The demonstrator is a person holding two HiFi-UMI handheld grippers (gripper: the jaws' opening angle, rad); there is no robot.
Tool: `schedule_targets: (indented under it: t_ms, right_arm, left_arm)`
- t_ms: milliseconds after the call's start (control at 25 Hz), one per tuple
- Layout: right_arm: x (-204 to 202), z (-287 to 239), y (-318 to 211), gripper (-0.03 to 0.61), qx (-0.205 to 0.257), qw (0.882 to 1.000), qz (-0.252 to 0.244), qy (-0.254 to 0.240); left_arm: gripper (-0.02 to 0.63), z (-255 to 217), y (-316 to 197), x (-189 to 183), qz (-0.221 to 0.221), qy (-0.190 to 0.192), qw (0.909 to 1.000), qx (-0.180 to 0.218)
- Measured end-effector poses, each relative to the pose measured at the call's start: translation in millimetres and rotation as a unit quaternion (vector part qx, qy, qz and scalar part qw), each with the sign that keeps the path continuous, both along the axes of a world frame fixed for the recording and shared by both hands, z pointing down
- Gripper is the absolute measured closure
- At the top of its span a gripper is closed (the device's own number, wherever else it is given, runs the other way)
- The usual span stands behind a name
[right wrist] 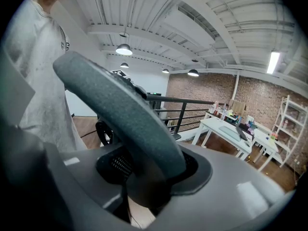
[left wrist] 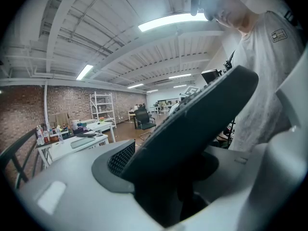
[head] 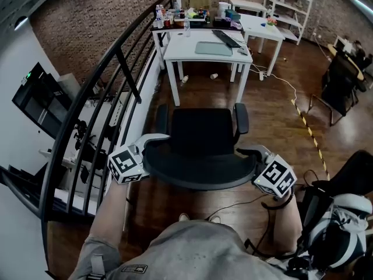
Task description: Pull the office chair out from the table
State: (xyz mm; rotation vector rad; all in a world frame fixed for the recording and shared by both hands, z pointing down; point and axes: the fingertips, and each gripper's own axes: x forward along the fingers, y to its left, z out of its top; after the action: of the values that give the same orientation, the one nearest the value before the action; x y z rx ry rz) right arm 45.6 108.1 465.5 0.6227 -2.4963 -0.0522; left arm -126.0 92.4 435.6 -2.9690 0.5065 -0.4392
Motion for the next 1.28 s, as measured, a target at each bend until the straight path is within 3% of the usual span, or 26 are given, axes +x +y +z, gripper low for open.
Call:
schedule_targets:
  t_ms: [360, 560, 880, 1040, 1120, 1280]
  right_arm:
    - [-2.5, -0.7, 6.1, 0.367, 0.009, 1.000, 0.003, -0.002]
    - [2.3, -0.8, -0.7, 0.316, 0.027, 0.999, 0.029, -0.019]
    - [37.6, 1.5, 11.0, 0.282, 0.001, 0.995, 0.074, -0.074]
    - [59.1, 9.9, 15.2, 0.282, -0.012, 0.994, 0.092, -0.060]
    - [72.3, 15.9, 17.4, 0.295, -0.018, 0.994, 0.102, -0.036]
    - [87.7, 29.5, 26.9, 0.436, -0.042, 0.994, 0.100, 0.002]
  left_arm:
    - [0.344, -1.1, 7.0, -2.8, -0.003, 0.003, 1.0000, 0.006]
    - [0.314, -6.8, 7.1, -5.0, -0.018, 0.028, 0.9994, 0.005]
    - [0.293, -13.5, 17.4, -39.5, -0.063, 0.091, 0.9938, -0.001]
    - [0.300, -4.7, 23.3, -66.6, -0.094, 0.088, 0.9915, -0.015]
    - [0.338, 5.6, 29.0, -79.7, -0.107, 0.071, 0.9912, -0.032]
    - [0.522, 37.7, 49.2, -90.1, -0.090, 0.027, 0.9928, -0.074]
